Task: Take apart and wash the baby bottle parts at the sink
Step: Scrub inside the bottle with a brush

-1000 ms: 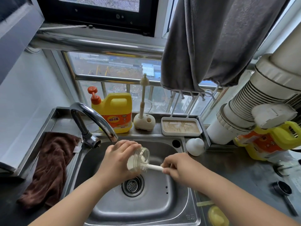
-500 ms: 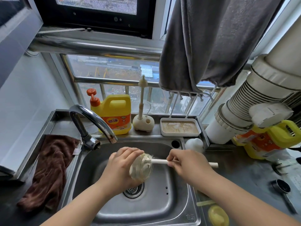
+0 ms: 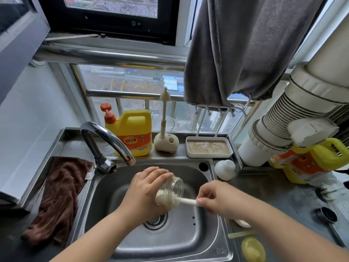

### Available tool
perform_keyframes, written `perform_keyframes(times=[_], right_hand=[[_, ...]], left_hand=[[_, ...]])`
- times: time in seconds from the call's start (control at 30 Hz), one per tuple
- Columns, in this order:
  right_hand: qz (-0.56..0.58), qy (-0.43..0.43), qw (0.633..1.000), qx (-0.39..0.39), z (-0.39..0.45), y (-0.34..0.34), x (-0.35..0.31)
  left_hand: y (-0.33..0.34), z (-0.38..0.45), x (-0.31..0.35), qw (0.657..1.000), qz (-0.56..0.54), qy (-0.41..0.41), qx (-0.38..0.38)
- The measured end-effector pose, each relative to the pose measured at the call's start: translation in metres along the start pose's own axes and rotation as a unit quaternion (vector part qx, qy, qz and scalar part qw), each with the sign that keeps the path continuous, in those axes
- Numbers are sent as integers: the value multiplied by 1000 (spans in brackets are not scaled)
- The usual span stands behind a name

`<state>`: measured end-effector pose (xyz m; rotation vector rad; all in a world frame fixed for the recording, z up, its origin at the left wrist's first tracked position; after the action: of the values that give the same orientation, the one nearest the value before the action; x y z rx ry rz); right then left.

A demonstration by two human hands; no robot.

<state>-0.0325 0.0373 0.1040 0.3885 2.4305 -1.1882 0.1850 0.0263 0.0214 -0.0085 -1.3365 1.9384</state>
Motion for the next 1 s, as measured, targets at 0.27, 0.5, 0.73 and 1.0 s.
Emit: perform_keyframes(times=[0.27,0.5,0.73,1.0], right_hand=[[-381,-233,806,389,-3,-6,-5],[-222,-35,957,185,2,1,-5],[6,-24,1000,-13,-1,5,-7],[-280,-65,935,208,-9,-13,-12]], left_hand=[[-12,20,2,987,-122,-70,-75],[-7,21,2,997,-51,5,-61],[-8,17,2,999,-31,18,-17],[-6,12,2,995,-78,-43,-53]])
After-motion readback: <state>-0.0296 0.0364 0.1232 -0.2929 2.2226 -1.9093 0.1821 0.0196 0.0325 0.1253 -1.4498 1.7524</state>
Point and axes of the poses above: each hand's wrist, its own z-axis towards the middle knuckle, its own y-axis out of the palm, x = y × z, the point moved 1 cm from there along z, towards the middle knuckle, and after that the axes turned 2 degrees about -z, right-handed, at the moved point
